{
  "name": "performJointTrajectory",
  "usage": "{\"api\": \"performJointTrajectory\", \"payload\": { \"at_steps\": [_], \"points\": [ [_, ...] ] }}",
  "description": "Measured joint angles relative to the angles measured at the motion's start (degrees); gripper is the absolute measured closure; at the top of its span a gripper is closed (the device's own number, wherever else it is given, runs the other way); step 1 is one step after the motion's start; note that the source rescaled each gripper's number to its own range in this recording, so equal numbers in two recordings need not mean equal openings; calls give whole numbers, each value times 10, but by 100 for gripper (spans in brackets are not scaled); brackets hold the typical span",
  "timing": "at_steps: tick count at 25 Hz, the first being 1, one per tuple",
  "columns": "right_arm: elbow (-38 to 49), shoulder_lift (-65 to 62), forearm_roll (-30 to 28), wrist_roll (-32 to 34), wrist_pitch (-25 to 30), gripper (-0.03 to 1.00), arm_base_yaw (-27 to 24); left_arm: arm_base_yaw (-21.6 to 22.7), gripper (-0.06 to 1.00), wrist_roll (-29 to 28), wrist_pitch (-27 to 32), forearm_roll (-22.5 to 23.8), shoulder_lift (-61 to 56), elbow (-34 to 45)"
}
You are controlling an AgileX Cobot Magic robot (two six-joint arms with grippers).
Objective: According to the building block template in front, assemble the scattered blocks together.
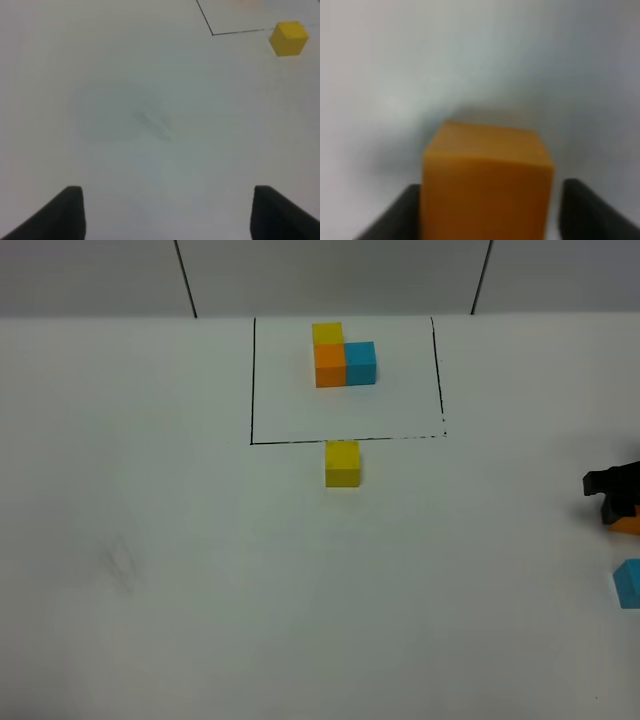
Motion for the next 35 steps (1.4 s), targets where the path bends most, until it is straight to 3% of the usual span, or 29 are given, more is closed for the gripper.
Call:
{"api": "performJointTrajectory", "payload": {
  "at_steps": [1,2,7,10,13,19,23,27,35],
  "points": [
    [0,0,0,3,1,97,0,0,44,0,0,0,0,0],
    [0,0,0,3,2,93,0,0,44,0,0,0,0,0],
    [-12,-1,-1,3,41,94,23,0,44,0,0,0,0,0],
    [-44,-17,-3,13,87,94,81,0,44,0,0,0,0,0],
    [-82,-52,-10,52,119,94,178,0,44,0,0,0,0,0],
    [-99,-68,-70,246,161,94,374,0,44,0,0,0,0,0],
    [-99,-36,-146,415,127,94,456,0,44,0,0,0,0,0],
    [-129,19,-176,523,101,94,493,0,44,0,0,0,0,0],
    [-220,96,-182,541,96,94,516,0,44,0,0,0,0,0]
  ]
}}
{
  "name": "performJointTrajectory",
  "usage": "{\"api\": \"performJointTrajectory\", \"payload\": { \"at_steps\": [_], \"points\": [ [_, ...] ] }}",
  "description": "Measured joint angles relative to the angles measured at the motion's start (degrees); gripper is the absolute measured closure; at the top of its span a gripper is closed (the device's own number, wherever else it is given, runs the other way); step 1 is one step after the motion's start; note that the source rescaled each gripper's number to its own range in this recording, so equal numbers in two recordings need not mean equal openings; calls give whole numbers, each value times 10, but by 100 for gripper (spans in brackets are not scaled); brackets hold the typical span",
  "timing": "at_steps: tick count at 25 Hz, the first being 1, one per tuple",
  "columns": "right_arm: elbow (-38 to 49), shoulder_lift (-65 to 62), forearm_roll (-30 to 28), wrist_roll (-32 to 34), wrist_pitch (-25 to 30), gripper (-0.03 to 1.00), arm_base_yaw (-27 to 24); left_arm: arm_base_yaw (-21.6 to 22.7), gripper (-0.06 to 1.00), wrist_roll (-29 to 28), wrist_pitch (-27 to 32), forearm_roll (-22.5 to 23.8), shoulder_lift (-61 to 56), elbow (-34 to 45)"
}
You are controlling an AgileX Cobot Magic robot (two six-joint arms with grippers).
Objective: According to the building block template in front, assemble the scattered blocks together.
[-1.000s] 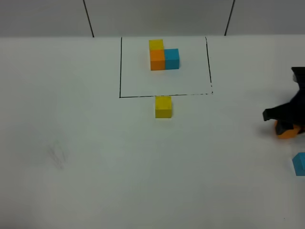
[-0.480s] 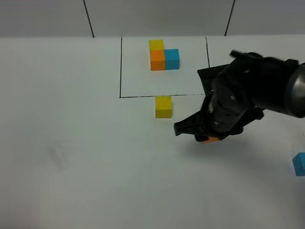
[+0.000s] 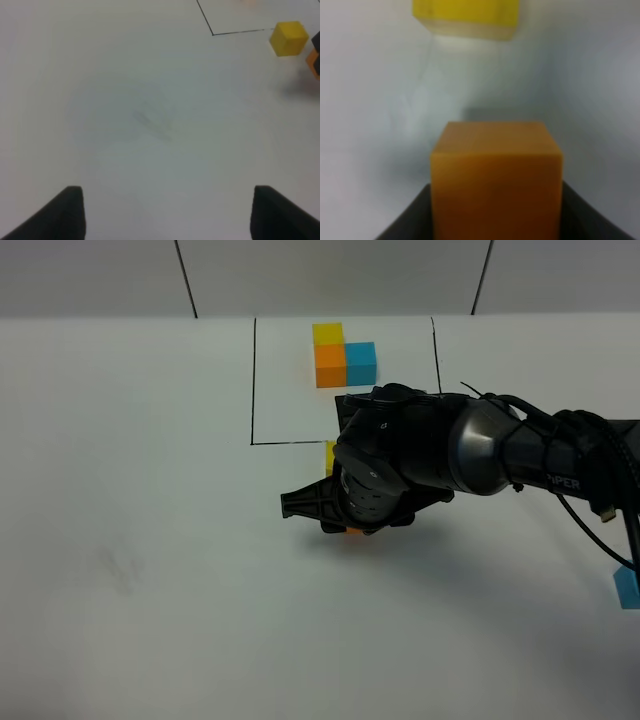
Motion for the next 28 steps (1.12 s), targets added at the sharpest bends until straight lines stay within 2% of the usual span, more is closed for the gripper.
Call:
{"api": "performJointTrajectory", "payload": {
  "at_steps": [10,28],
  "points": [
    [-27,53,7,-2,-29,94,0,0,44,0,0,0,0,0],
    [-65,81,-2,-5,-27,94,-10,0,44,0,0,0,0,0]
  ]
}}
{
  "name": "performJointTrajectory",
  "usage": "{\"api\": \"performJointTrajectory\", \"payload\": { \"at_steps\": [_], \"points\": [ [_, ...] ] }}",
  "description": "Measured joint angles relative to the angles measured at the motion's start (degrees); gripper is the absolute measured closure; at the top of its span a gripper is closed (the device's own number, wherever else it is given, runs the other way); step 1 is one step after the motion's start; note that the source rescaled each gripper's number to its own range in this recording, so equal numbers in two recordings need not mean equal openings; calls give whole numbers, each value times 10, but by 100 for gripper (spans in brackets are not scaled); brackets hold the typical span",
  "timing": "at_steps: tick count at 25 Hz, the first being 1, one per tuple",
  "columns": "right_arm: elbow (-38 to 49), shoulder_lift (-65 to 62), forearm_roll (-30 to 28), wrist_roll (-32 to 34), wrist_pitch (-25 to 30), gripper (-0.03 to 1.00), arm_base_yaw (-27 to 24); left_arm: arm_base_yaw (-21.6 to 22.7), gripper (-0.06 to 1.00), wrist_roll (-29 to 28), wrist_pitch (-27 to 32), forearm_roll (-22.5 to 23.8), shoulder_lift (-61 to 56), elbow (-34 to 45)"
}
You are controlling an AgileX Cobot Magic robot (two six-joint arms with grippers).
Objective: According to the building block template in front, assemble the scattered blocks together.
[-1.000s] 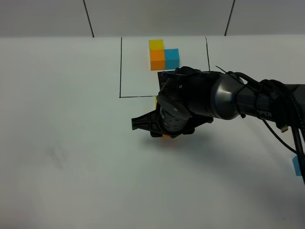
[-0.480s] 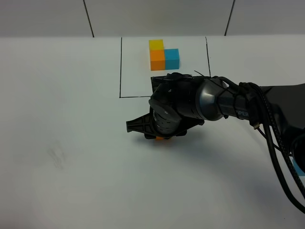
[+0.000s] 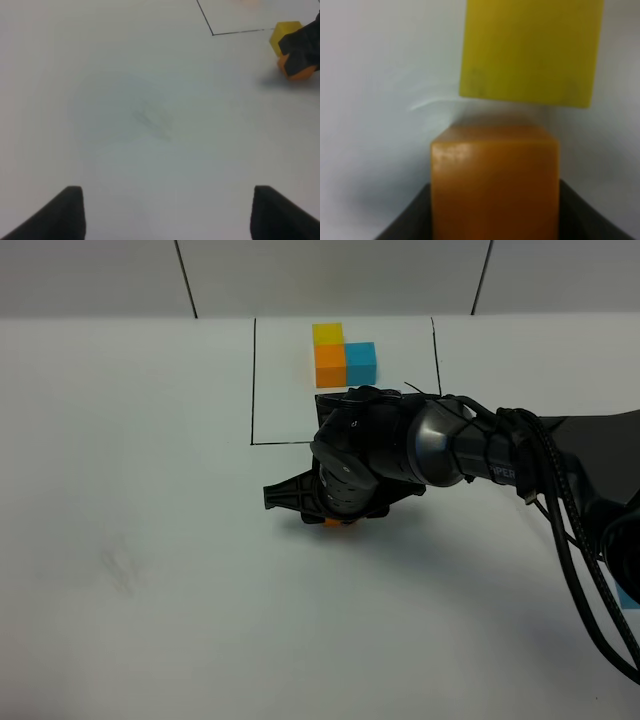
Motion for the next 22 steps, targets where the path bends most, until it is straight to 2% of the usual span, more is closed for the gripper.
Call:
{"api": "performJointTrajectory", "payload": {
  "at_steps": [22],
  "points": [
    [0,3,-36,20,-2,94,-3,0,44,0,0,0,0,0]
  ]
}}
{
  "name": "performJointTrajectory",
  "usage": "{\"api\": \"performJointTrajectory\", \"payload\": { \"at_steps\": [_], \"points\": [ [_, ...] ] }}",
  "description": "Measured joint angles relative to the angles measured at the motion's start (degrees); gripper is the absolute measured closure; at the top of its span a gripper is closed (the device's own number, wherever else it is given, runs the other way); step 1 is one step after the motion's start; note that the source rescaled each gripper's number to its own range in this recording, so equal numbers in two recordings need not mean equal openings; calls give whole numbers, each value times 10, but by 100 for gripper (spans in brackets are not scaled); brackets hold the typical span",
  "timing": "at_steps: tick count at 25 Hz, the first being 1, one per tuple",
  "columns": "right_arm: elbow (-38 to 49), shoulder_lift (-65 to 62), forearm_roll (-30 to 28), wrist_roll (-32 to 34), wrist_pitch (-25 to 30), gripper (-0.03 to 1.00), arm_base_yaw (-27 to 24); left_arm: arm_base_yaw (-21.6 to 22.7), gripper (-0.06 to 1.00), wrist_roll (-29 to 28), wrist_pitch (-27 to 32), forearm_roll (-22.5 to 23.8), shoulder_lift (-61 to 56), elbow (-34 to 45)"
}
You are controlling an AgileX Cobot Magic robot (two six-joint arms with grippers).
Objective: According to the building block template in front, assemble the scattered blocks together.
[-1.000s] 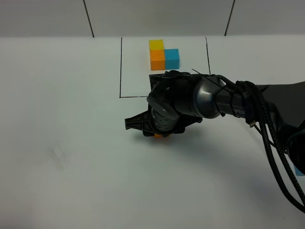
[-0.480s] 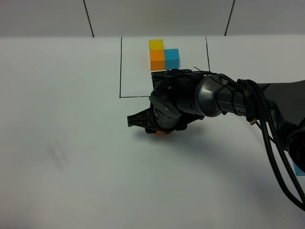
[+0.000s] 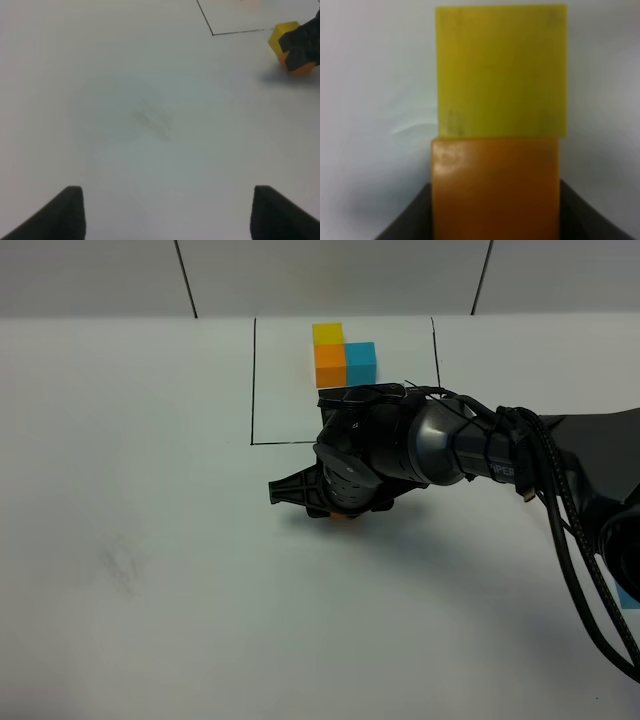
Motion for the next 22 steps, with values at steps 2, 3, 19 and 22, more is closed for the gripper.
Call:
{"api": "performJointTrajectory", "payload": {
  "at_steps": [2,3,19,22],
  "points": [
    [0,0,-1,0,0,94,0,0,44,0,0,0,0,0],
    [0,0,-1,1,-1,94,0,0,44,0,0,0,0,0],
    [0,0,4,9,-4,94,0,0,44,0,0,0,0,0],
    [0,0,5,9,-4,94,0,0,44,0,0,0,0,0]
  ]
}}
